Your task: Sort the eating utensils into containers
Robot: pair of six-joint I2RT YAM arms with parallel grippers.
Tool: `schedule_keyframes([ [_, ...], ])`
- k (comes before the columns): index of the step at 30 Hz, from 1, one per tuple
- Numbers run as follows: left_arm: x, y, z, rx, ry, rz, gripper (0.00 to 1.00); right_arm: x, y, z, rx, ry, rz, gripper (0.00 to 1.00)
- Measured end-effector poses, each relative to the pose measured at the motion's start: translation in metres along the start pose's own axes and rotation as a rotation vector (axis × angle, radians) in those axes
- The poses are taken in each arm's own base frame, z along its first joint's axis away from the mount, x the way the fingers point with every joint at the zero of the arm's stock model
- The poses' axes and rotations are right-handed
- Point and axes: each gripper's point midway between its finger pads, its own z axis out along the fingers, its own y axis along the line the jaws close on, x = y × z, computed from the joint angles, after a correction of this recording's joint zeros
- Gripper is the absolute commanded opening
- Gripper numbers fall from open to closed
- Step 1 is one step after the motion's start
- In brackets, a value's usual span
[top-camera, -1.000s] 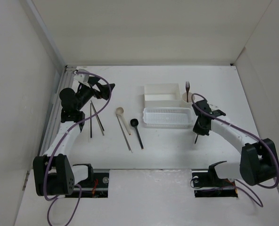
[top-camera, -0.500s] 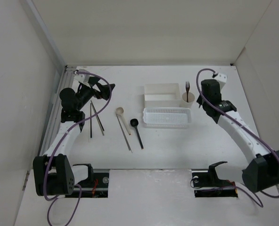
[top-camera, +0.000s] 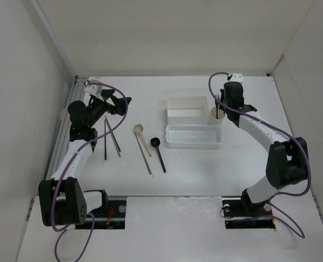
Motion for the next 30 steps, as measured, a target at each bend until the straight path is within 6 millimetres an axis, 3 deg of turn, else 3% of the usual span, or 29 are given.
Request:
schedule_keyframes([
  [5, 0.005, 0.003, 0.002, -0.007, 0.015, -0.013, 1.00, -0.009, 0.005, 0.007, -0.025, -0.026, -0.012, 0.00],
  [20, 0.003, 0.008, 0.003, -0.028, 0.008, -0.004, 1.00, -0.005, 0.015, 0.013, -0.025, -0.032, -0.007, 0.00],
  [30, 0.002, 0.009, 0.003, -0.035, 0.006, 0.005, 1.00, 0.009, 0.024, 0.016, -0.021, -0.009, -0.033, 0.00],
])
